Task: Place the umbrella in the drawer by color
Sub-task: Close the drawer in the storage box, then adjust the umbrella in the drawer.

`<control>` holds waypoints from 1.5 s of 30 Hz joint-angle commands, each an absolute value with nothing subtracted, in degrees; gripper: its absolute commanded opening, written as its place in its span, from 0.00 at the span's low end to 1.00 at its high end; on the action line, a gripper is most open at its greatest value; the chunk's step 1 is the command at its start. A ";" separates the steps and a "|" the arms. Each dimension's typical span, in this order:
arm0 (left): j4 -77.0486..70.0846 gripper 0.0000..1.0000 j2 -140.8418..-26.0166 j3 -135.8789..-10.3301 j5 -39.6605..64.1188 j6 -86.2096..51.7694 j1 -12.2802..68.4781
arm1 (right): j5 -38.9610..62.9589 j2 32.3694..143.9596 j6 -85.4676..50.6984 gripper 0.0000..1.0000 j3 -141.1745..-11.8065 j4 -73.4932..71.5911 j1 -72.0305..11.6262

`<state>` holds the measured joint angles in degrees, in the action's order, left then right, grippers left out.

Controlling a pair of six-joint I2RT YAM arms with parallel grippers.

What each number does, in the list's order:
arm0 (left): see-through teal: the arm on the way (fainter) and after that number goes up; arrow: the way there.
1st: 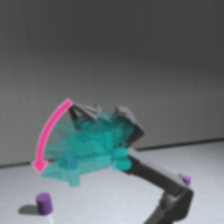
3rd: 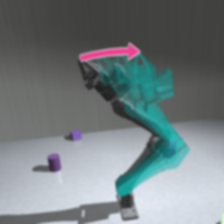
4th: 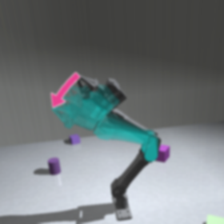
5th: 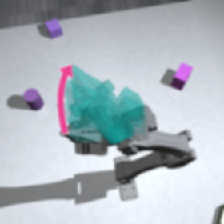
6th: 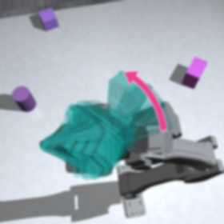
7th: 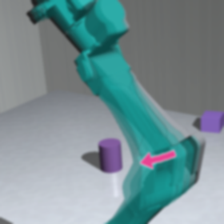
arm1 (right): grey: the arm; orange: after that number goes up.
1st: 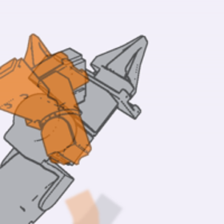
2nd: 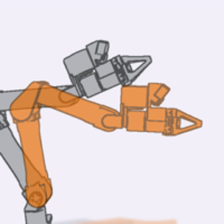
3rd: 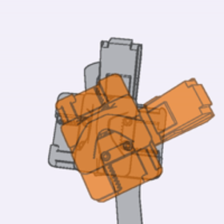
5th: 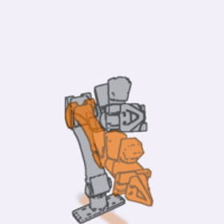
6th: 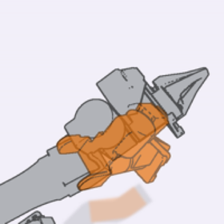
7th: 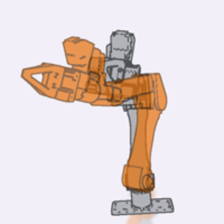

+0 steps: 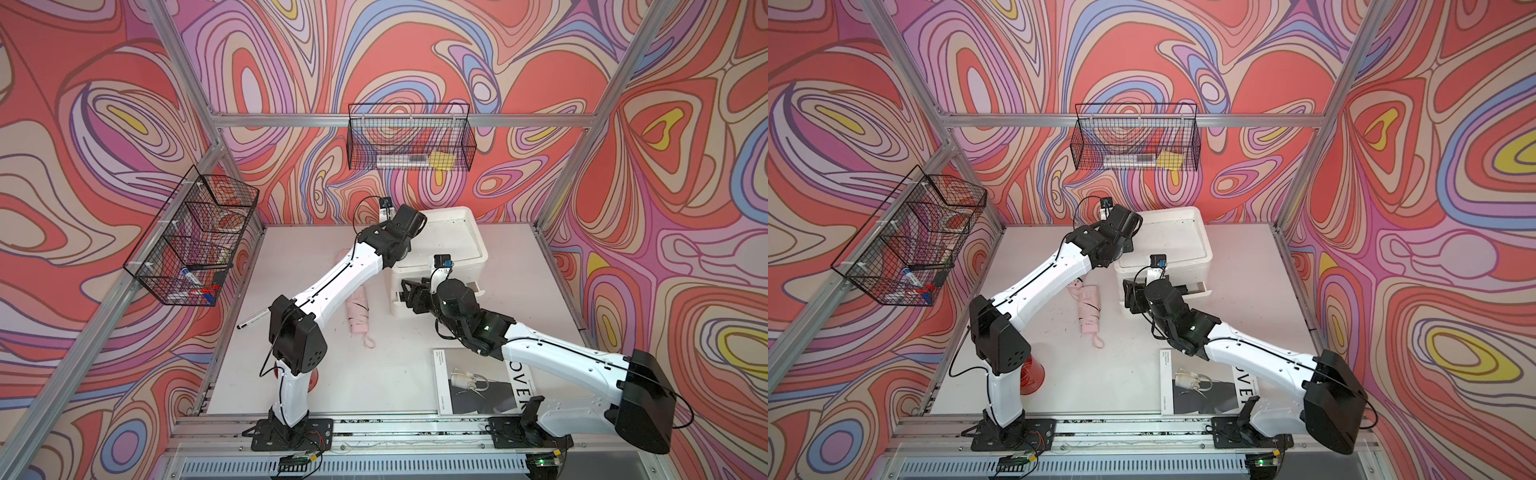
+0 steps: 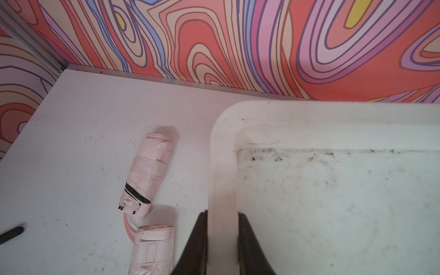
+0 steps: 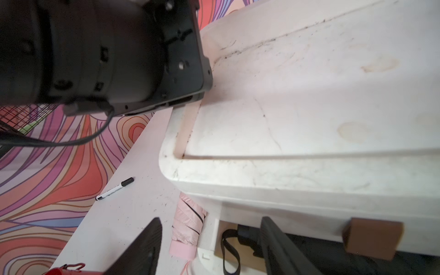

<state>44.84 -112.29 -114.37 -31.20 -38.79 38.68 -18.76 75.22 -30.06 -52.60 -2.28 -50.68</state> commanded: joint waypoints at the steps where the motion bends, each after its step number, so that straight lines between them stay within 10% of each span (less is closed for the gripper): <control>1: 49.14 0.00 -112.85 -115.11 -27.77 -41.55 39.46 | -14.10 76.26 -28.67 0.64 -54.49 -0.43 -50.54; 14: 47.20 0.00 -110.75 -111.42 -27.55 -41.04 39.33 | -10.87 83.81 -29.85 0.50 -55.48 -3.35 -50.54; 37: 45.82 0.00 -108.59 -107.22 -27.64 -40.61 38.06 | -26.49 84.52 -22.22 0.55 -58.51 15.62 -49.71; 45: 45.42 0.00 -108.32 -107.14 -27.07 -40.61 37.97 | -14.55 78.23 -19.24 0.57 -62.51 19.73 -49.72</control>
<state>39.83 -109.49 -108.79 -31.24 -38.37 38.37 -19.03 80.97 -20.91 -59.70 17.10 -49.78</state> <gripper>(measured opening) 0.208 0.566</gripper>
